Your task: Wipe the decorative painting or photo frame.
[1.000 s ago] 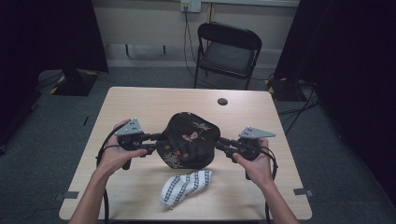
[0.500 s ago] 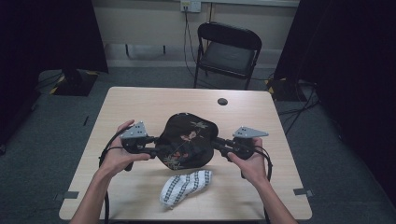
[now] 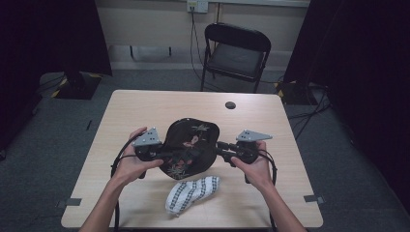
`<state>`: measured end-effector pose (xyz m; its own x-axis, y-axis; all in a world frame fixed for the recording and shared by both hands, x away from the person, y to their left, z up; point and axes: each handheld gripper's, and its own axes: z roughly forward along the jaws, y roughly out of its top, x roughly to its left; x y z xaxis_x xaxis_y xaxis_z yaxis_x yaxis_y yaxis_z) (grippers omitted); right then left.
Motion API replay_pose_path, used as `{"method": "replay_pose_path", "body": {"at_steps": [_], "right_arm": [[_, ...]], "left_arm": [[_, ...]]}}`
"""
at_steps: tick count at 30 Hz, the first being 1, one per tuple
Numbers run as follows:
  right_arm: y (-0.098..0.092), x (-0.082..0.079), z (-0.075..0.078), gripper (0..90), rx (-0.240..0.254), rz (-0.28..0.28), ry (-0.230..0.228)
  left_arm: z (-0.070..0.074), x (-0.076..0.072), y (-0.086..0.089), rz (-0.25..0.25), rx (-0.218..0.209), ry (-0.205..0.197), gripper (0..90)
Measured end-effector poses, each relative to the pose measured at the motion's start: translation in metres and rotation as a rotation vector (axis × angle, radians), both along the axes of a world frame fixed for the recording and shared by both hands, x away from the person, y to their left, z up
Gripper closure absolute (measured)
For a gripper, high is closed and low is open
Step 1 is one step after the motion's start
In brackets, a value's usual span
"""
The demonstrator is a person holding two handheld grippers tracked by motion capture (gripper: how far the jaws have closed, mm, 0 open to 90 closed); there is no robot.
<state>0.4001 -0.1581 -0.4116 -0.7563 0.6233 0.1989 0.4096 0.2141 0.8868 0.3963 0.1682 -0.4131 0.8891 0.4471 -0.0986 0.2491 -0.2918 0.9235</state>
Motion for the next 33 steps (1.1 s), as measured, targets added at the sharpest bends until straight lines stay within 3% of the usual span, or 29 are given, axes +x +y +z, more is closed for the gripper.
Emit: {"method": "replay_pose_path", "body": {"at_steps": [8,12,15,17,21,25,29,33], "right_arm": [[-0.002,-0.019,0.013,55.7,0.007,0.002,-0.027],[0.003,-0.033,0.014,52.1,-0.012,0.074,-0.005],[0.013,-0.041,0.006,51.6,-0.040,0.140,0.025],[0.023,-0.046,-0.003,56.6,-0.065,0.220,0.068],[0.047,-0.054,-0.024,56.0,-0.118,0.329,0.126],[0.063,-0.058,-0.042,53.6,-0.183,0.376,0.152],[0.072,-0.061,-0.061,46.6,-0.233,0.404,0.172],[0.074,-0.058,-0.070,44.2,-0.242,0.399,0.179]], "left_arm": [[0.004,-0.004,0.002,-0.014,0.009,0.005,78.3],[0.005,-0.005,0.003,-0.007,0.007,0.023,79.6],[0.005,-0.006,0.003,-0.004,0.007,0.028,79.8],[0.005,-0.005,0.004,-0.001,0.006,0.028,79.6],[0.003,-0.005,0.003,0.016,-0.021,0.020,78.4],[0.003,-0.005,0.002,0.016,-0.020,0.006,78.0],[0.003,-0.005,0.004,0.018,-0.022,0.022,78.3],[0.003,-0.006,0.004,0.021,-0.020,0.025,78.3]]}}
